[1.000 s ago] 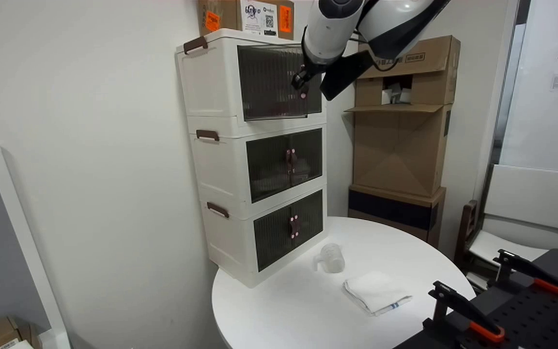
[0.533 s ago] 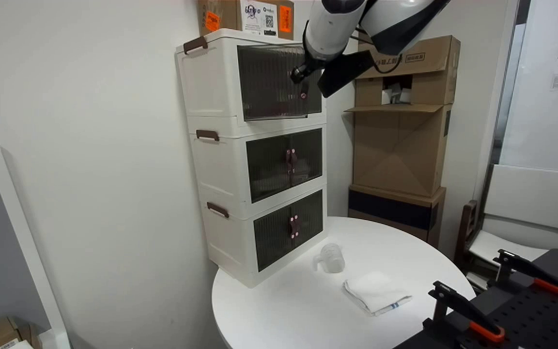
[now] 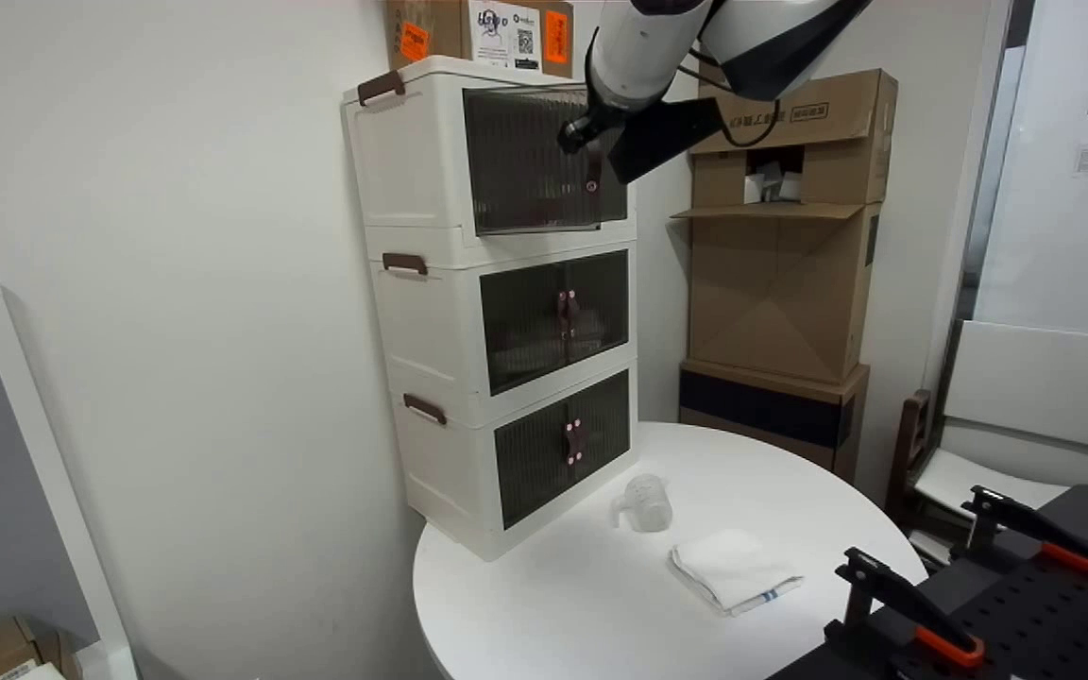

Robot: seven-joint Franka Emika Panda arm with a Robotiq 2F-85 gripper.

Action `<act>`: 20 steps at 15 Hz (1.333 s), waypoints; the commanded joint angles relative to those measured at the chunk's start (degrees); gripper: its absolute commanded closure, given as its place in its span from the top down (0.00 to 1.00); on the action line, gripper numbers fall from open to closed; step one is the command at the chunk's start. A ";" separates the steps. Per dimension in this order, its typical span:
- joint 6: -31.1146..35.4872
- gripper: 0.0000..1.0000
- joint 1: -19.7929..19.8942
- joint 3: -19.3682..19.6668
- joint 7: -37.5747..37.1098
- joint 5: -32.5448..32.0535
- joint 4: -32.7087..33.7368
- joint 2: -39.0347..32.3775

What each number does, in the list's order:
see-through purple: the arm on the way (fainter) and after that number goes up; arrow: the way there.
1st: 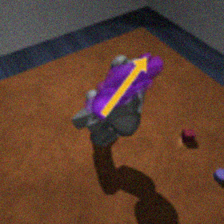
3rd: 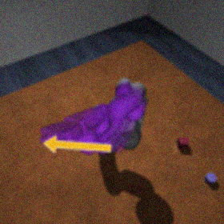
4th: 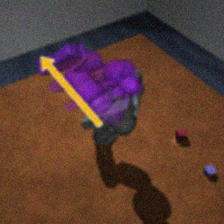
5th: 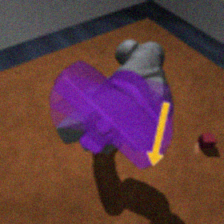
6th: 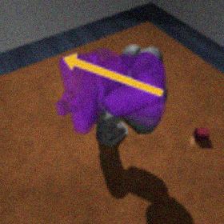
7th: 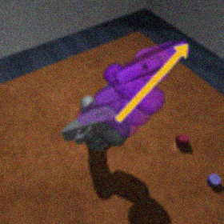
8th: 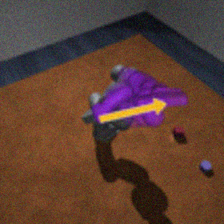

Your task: Open the left and right doors of the topmost cabinet.

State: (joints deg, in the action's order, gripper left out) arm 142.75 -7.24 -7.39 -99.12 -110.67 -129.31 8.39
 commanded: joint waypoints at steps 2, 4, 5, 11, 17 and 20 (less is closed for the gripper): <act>0.46 1.00 -1.16 0.60 -2.56 -0.96 -0.79 1.86; 3.20 1.00 -1.28 1.02 -0.57 0.90 -0.70 2.28; 5.17 1.00 -1.25 1.28 0.49 1.88 -0.64 2.55; 16.56 1.00 -0.51 3.49 16.70 15.28 -1.41 7.76; 14.62 1.00 -1.24 5.13 42.07 37.72 -2.20 15.16; 10.34 1.00 -14.53 15.03 55.42 48.06 -1.08 12.86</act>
State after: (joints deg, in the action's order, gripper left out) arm 156.80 -11.47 0.10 -54.92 -71.20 -130.85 22.47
